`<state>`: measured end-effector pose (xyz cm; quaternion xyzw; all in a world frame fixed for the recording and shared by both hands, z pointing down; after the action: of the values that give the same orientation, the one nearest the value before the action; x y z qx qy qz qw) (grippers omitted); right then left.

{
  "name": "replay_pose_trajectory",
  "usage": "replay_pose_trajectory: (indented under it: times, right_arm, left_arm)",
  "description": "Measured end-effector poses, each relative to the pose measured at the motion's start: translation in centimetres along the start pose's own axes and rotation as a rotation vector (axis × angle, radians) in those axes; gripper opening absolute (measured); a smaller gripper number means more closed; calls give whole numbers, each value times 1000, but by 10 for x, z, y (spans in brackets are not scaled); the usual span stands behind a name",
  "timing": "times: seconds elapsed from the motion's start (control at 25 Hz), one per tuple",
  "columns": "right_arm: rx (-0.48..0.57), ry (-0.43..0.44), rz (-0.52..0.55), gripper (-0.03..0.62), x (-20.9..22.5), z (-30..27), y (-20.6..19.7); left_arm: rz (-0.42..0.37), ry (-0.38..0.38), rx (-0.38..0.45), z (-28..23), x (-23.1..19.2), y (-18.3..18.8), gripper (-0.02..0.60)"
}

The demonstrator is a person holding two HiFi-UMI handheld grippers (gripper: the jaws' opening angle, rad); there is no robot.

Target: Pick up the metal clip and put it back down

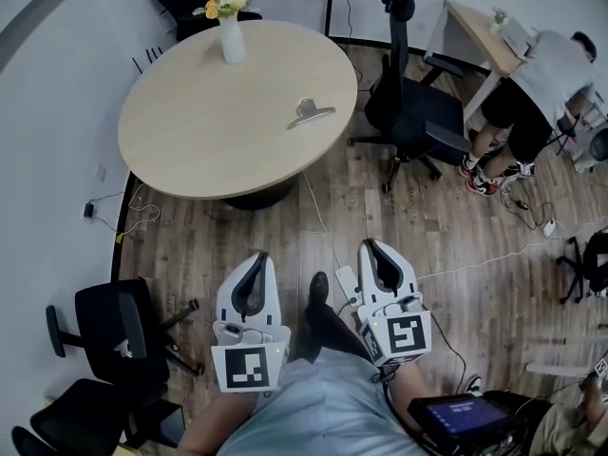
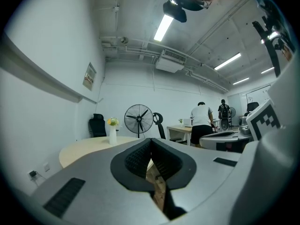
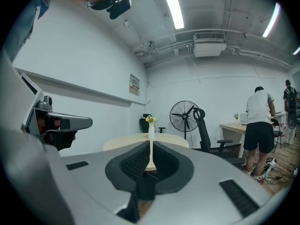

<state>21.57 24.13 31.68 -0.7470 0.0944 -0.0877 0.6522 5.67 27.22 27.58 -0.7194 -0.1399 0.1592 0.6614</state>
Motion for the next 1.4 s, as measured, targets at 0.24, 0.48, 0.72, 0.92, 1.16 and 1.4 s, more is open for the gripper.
replay_pose_trajectory:
  times: [0.24,0.48,0.72,0.92,1.16,1.4]
  right_arm:
    - [-41,-18,-22,51,31,-66,-20]
    - [-61,5,-47,51,60,-149,-16]
    - [-29,78,-65,51,77,-234,10]
    - [13,158,-28,51,78,-288,44]
    - [47,187,-17,51,84,-338,61]
    - [3,180,-19,51,87,-389,53]
  left_arm:
    - [3,-29,-43,-77,-16,-16,18]
    - [-17,-26,-67,-161,-42,-11,18]
    - [-43,-11,-52,-243,-68,13,18]
    - [-83,6,5,-297,-83,43,18]
    - [-93,39,18,-333,-110,56,18]
    - [-68,47,1,-373,-143,48,18]
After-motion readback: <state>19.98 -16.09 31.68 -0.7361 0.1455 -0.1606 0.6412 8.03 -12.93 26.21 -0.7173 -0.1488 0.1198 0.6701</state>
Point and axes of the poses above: the fingertips, and each gripper's own axes: z backward along the fingers, x to its right, y out of its top, the point moved 1 cm from there along z, backward along the fingers, and after that the axes turned 11 degrees about -y, right-handed, at the moved point
